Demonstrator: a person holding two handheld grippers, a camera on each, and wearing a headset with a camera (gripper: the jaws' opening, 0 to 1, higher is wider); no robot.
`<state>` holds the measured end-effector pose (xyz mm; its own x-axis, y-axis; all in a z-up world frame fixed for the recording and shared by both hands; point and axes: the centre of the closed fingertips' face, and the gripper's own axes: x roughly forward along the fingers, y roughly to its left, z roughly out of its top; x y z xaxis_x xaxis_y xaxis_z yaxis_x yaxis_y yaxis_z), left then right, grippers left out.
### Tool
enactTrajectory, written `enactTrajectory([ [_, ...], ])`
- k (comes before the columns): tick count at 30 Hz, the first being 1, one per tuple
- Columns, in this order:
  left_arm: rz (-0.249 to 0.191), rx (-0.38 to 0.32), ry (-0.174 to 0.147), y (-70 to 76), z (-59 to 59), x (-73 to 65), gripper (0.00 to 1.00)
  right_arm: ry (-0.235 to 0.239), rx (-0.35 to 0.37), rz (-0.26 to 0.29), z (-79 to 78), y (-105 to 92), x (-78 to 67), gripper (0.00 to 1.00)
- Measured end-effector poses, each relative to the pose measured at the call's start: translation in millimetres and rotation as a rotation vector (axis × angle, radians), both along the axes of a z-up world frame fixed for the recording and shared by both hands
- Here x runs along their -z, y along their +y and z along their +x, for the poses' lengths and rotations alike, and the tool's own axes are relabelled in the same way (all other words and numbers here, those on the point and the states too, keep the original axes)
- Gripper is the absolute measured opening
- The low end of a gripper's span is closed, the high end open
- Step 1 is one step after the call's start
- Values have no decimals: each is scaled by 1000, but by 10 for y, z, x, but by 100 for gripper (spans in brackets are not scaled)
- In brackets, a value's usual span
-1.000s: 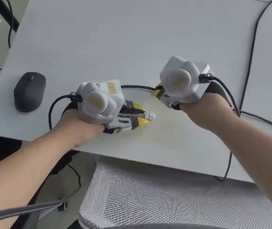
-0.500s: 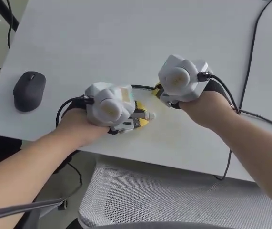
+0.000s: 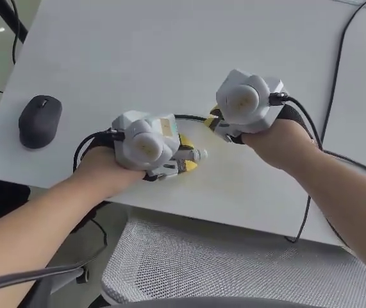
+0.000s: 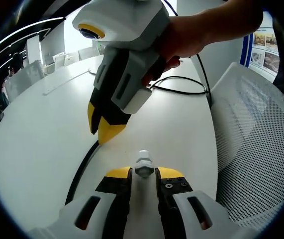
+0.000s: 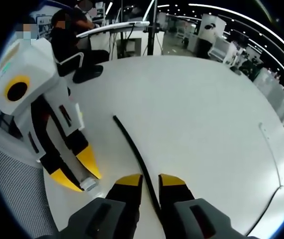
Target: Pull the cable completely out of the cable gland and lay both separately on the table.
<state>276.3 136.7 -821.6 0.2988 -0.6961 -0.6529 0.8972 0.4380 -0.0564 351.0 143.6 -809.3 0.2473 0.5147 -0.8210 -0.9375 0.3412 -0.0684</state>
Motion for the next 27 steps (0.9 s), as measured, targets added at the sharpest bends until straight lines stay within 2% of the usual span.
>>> enactTrajectory([
  [5, 11, -8, -18, -2, 2, -69, 23, -13, 1, 10, -6, -67, -95, 12],
  [9, -16, -40, -24, -5, 7, -172, 26, -18, 10, 37, -33, -119, -231, 16],
  [13, -22, -89, -25, 16, 15, -208, 32, -6, 36, 94, -89, -209, -407, 21],
  [14, -20, -94, -33, 23, 5, -227, 33, 24, 63, 138, -131, -209, -467, 22],
  [16, -26, -113, -30, 34, -19, -257, 33, 64, 94, 187, -183, -244, -566, 25],
  [18, -30, -120, -33, 42, -51, -294, 34, 41, 90, 212, -193, -303, -685, 27],
  [22, -42, -150, -28, 70, -113, -383, 36, 62, 129, 287, -240, -361, -895, 30],
  [25, -49, -183, -32, 87, -168, -529, 38, 56, 147, 329, -292, -461, -1062, 31],
  [27, -62, -211, -44, 92, -175, -611, 40, 50, 158, 340, -323, -551, -1101, 32],
])
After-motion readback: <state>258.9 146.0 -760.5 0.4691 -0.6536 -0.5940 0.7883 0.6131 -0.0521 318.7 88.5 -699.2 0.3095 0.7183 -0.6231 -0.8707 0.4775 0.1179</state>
